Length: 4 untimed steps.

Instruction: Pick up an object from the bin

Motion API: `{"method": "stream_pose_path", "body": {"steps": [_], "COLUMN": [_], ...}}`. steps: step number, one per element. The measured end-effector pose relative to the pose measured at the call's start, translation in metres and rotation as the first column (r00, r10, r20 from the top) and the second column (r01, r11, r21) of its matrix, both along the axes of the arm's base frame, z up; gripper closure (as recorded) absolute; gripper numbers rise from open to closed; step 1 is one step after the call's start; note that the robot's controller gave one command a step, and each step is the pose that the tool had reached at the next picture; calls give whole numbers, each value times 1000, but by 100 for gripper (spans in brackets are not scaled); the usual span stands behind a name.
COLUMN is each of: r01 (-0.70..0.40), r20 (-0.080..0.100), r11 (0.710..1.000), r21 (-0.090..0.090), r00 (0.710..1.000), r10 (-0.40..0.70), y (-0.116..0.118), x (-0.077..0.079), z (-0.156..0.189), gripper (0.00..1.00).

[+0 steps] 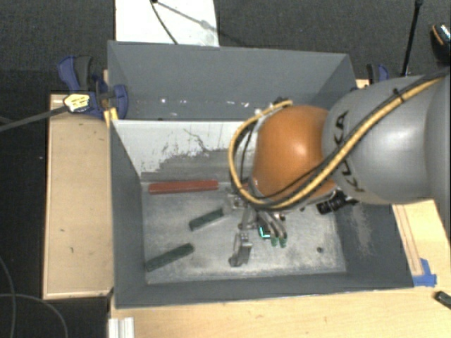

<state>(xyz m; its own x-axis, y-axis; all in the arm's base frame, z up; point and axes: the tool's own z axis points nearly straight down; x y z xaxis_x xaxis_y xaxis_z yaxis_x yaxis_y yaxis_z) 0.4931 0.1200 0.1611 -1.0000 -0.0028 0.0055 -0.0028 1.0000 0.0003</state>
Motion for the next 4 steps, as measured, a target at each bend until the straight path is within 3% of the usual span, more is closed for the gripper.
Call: {"method": "stream_pose_path", "body": {"steps": [1, 2, 3, 4], "r01": [-93, -187, -182, -252], "r20": [9, 10, 12, 17], "r11": [996, 982, 983, 968], "r21": [1, 0, 1, -1], "r00": [996, 982, 983, 968], "r10": [93, 187, 182, 252], "y": [5, -9, -8, 3], "x": [27, 66, 66, 69], "z": [-31, -90, -87, 82], "gripper": [0, 0, 100, 100]}}
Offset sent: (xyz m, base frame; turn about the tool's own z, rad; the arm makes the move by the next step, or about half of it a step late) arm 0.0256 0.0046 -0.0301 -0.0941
